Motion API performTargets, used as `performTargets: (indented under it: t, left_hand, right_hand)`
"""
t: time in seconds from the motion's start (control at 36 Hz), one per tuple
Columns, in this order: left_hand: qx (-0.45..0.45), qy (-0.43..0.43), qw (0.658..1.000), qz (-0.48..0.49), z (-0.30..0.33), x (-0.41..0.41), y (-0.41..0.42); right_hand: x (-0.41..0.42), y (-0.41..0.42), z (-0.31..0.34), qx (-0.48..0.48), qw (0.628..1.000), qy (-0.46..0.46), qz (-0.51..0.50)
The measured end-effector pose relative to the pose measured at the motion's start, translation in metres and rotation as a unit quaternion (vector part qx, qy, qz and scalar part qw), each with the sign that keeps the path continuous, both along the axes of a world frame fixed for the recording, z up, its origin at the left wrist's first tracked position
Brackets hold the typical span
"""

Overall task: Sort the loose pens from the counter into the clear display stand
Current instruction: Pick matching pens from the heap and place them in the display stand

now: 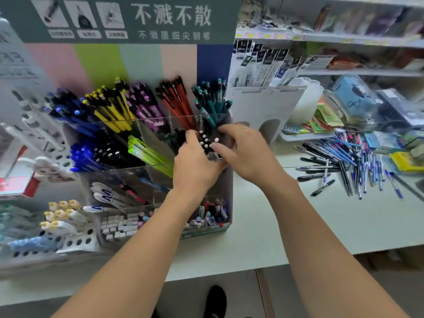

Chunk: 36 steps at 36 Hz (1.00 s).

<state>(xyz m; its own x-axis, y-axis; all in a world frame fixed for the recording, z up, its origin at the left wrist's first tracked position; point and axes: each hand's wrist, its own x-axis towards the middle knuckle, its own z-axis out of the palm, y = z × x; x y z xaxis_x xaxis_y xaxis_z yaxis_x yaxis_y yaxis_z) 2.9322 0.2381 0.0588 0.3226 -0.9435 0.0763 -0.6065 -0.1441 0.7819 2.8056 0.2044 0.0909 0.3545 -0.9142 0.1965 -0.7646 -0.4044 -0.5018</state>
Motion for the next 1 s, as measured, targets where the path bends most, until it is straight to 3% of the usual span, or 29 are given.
performTargets:
  t: [0.17, 0.33, 0.42, 0.56, 0.67, 0.75, 0.86, 1.0]
  left_hand:
    - [-0.058, 0.032, 0.997, 0.05, -0.013, 0.004, -0.006]
    - [-0.098, 0.152, 0.977, 0.113, -0.013, 0.001, 0.005]
    - [-0.136, 0.187, 0.967, 0.109, -0.01, -0.004, 0.013]
    - [-0.233, 0.1, 0.967, 0.035, -0.014, -0.026, 0.02]
    - [-0.255, 0.106, 0.956, -0.095, -0.016, -0.071, 0.012]
    - [-0.222, 0.105, 0.951, -0.19, -0.025, -0.117, 0.001]
    - [-0.016, 0.035, 0.955, -0.293, -0.05, -0.177, -0.019]
    - [0.123, -0.086, 0.93, -0.336, -0.09, -0.248, -0.063]
  right_hand:
    - [-0.015, -0.003, -0.013, 0.016, 0.994, -0.109, -0.002]
    - [-0.01, -0.011, -0.016, 0.037, 0.985, -0.165, 0.016]
    - [-0.018, -0.013, -0.017, 0.024, 0.977, -0.211, -0.025]
    - [-0.047, -0.005, -0.026, 0.037, 0.956, -0.272, -0.103]
    - [-0.089, -0.006, -0.049, 0.099, 0.932, -0.276, -0.215]
    - [-0.135, -0.008, -0.074, 0.162, 0.898, -0.255, -0.318]
    - [-0.21, -0.007, -0.114, 0.228, 0.825, -0.269, -0.442]
    - [-0.3, -0.021, -0.148, 0.274, 0.803, -0.258, -0.463]
